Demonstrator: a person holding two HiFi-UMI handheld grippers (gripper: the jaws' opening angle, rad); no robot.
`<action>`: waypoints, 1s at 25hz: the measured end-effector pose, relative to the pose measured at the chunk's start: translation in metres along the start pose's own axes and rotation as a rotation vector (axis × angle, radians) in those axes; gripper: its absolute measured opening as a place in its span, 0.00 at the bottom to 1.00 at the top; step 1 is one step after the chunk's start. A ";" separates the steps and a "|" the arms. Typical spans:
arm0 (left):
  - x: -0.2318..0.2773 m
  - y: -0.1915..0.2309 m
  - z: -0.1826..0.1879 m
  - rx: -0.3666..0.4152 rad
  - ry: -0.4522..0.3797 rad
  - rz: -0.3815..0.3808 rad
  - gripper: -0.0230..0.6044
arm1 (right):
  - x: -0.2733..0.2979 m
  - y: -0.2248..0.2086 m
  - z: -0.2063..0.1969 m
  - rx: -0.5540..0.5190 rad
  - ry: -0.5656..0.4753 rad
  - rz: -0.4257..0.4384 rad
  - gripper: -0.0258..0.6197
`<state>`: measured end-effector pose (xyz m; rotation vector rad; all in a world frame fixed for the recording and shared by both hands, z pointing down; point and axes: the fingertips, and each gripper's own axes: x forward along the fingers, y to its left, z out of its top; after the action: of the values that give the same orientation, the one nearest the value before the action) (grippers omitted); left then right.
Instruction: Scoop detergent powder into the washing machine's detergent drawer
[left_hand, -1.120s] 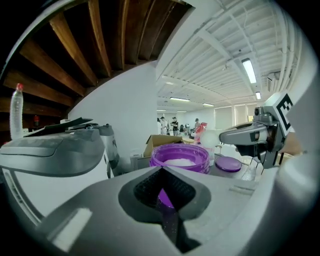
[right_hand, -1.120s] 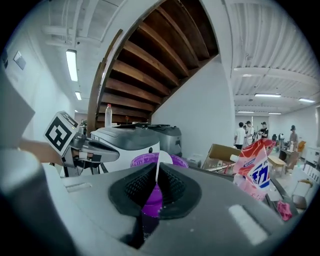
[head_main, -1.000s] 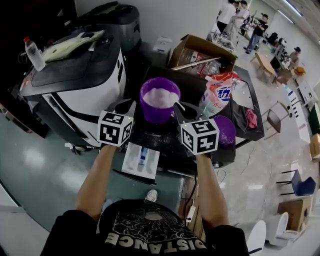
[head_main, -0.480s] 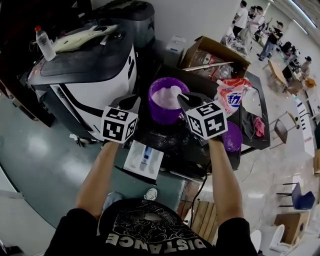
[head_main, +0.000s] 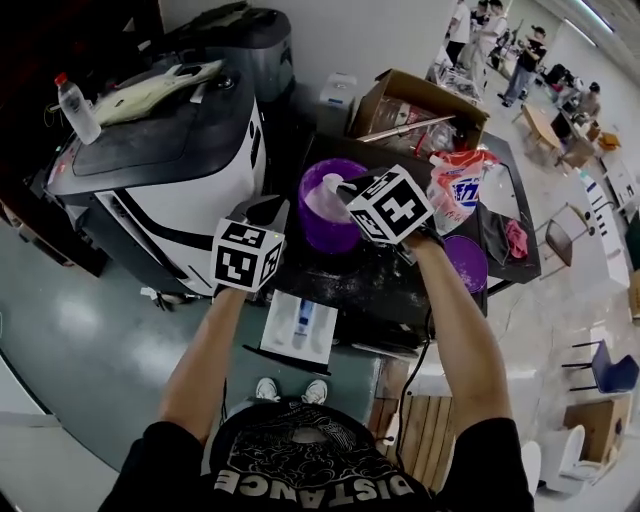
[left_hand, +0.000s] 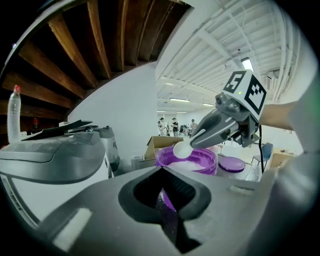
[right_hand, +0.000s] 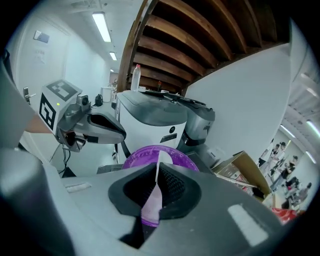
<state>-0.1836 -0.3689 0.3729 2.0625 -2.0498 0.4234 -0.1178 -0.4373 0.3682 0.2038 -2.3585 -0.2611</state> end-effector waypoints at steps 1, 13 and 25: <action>0.001 0.000 -0.001 0.002 0.002 -0.009 0.04 | 0.004 0.000 0.000 -0.011 0.023 -0.001 0.09; 0.005 0.012 -0.009 0.002 0.003 -0.063 0.04 | 0.048 -0.008 -0.008 -0.111 0.237 -0.024 0.09; 0.011 0.022 -0.013 -0.013 0.003 -0.084 0.04 | 0.079 -0.005 -0.024 -0.108 0.333 0.024 0.09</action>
<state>-0.2063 -0.3752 0.3872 2.1301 -1.9505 0.3967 -0.1567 -0.4626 0.4361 0.1534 -2.0098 -0.3161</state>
